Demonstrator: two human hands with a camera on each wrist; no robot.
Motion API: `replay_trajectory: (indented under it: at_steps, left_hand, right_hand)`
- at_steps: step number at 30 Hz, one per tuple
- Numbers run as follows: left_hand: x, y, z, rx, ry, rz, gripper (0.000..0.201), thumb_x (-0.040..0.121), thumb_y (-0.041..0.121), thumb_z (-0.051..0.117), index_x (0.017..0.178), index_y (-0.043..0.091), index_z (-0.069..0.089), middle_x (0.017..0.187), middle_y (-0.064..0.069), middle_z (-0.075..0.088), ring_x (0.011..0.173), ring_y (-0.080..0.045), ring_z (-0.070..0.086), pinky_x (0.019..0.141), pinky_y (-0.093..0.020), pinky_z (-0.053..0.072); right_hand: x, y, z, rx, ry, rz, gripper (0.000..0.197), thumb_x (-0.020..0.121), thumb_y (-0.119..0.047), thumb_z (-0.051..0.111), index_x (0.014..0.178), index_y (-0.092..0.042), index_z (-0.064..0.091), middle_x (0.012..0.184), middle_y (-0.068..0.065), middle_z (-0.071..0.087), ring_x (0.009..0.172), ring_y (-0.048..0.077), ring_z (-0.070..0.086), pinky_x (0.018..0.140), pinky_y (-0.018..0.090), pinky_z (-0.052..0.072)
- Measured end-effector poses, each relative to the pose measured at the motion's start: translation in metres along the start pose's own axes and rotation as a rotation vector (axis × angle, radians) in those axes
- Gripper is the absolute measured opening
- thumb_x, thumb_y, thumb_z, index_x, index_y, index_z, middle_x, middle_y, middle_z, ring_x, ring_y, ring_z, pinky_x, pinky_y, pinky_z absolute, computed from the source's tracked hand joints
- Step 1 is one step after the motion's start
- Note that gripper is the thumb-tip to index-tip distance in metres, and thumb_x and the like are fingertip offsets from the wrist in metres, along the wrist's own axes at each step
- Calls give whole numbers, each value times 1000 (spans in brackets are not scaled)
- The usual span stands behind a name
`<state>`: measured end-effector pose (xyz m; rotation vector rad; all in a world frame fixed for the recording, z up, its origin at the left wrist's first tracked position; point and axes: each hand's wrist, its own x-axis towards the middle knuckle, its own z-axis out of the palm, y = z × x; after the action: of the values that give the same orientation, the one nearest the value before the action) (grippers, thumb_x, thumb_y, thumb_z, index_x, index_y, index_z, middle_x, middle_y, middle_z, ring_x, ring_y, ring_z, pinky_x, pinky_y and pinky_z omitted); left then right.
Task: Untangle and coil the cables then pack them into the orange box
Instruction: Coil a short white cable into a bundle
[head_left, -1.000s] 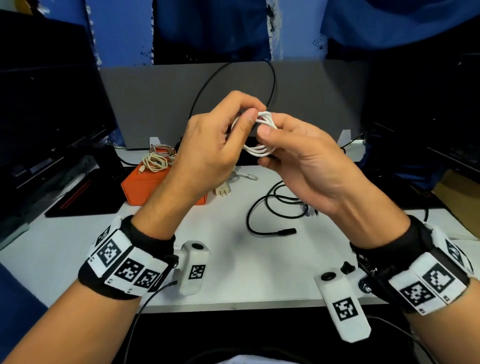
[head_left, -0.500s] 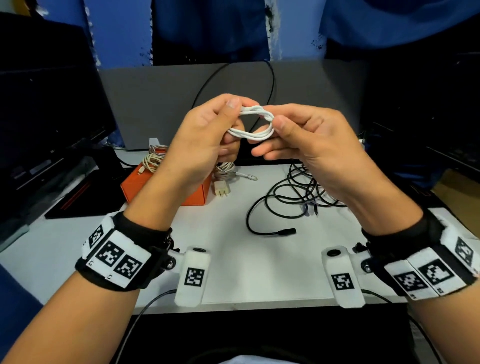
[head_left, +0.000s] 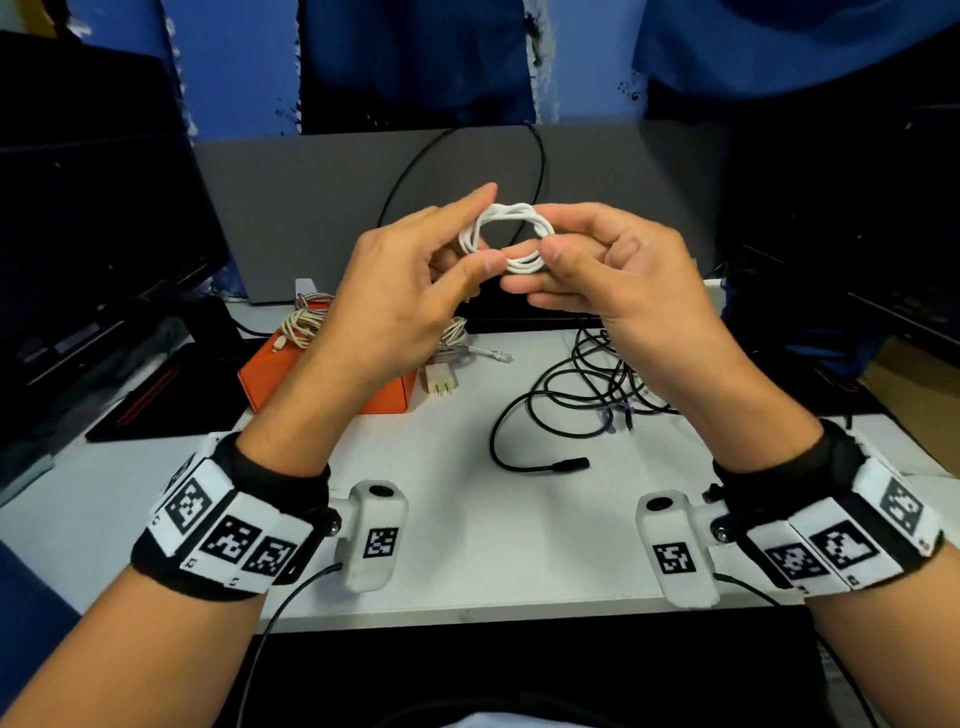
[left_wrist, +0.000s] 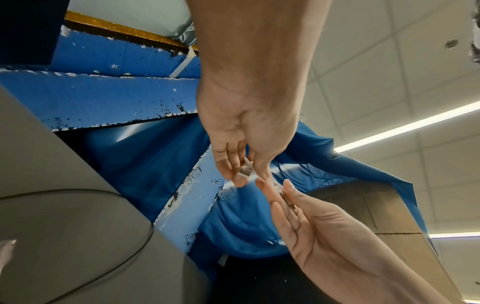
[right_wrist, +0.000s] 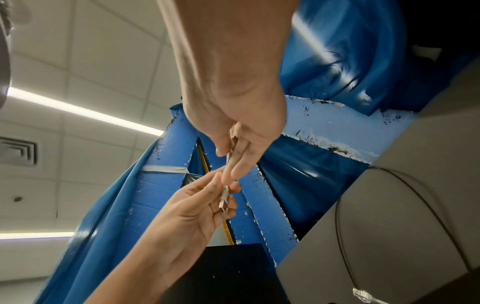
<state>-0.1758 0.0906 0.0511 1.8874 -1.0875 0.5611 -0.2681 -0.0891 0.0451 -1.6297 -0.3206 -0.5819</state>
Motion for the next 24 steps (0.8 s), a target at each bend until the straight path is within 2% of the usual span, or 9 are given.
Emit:
replay_trajectory:
  at_steps: [1, 3, 6, 9, 12, 15, 19, 22, 24]
  left_hand:
    - [0, -2, 1, -35, 11, -11, 51, 98, 34, 66, 146, 23, 54, 101, -2, 71, 82, -17, 70, 87, -44, 56]
    - [1, -2, 3, -143, 27, -58, 51, 98, 32, 66, 146, 21, 54, 99, -4, 74, 83, -16, 72, 90, -44, 57]
    - [2, 0, 7, -359, -1, -184, 49, 101, 20, 64, 147, 12, 51, 107, 3, 77, 98, -15, 75, 88, -30, 59]
    - [4, 1, 3, -506, -86, -288, 33, 104, 17, 58, 136, 10, 62, 108, -3, 78, 97, -17, 76, 81, -23, 58]
    - [6, -5, -1, -462, -55, -343, 21, 102, 17, 60, 119, 11, 73, 95, -7, 77, 79, -11, 73, 71, -19, 56]
    - [8, -10, -2, -444, -39, -372, 17, 100, 11, 63, 113, 7, 74, 91, -16, 75, 71, -13, 72, 66, -19, 57]
    - [8, -14, 0, -376, -23, -366, 14, 99, 11, 65, 109, 8, 75, 81, -5, 75, 66, -9, 71, 63, -19, 56]
    - [7, -17, 2, -359, -43, -381, 14, 100, 15, 65, 110, 9, 73, 83, -2, 77, 70, -10, 72, 67, -22, 59]
    - [7, -20, 5, -327, -74, -402, 18, 101, 23, 64, 114, 14, 72, 94, -3, 78, 82, -10, 74, 79, -28, 61]
  right_hand:
    - [0, 0, -1, 34, -22, 18, 22, 105, -10, 55, 125, -14, 63, 106, 4, 80, 100, 21, 77, 88, 31, 60]
    - [1, 1, -4, 107, -56, 50, 24, 104, -10, 56, 128, -13, 63, 110, 6, 79, 106, 21, 75, 90, 30, 59]
    - [3, 3, -6, 183, -73, 91, 29, 105, -9, 54, 132, -12, 63, 114, 9, 78, 109, 21, 74, 94, 29, 58]
    - [4, 7, -6, 167, -58, 136, 30, 106, -7, 49, 132, -10, 64, 115, 10, 77, 110, 22, 74, 98, 31, 57]
    - [5, 12, -5, 132, -63, 177, 28, 106, -9, 50, 128, -14, 67, 115, 8, 77, 110, 23, 74, 98, 32, 57]
    - [7, 15, -4, 87, -81, 221, 28, 107, -15, 52, 130, -12, 67, 118, 9, 76, 110, 25, 74, 98, 34, 57]
    - [7, 16, -6, 77, -68, 281, 26, 106, -19, 54, 125, -8, 69, 113, 13, 77, 104, 26, 75, 93, 31, 59]
    - [10, 20, -7, 77, -22, 295, 22, 103, -12, 59, 122, -6, 69, 106, 13, 79, 100, 25, 77, 88, 29, 62]
    - [13, 25, -10, 100, 31, 319, 22, 101, -7, 61, 122, -2, 65, 102, 15, 79, 96, 26, 78, 84, 28, 63]
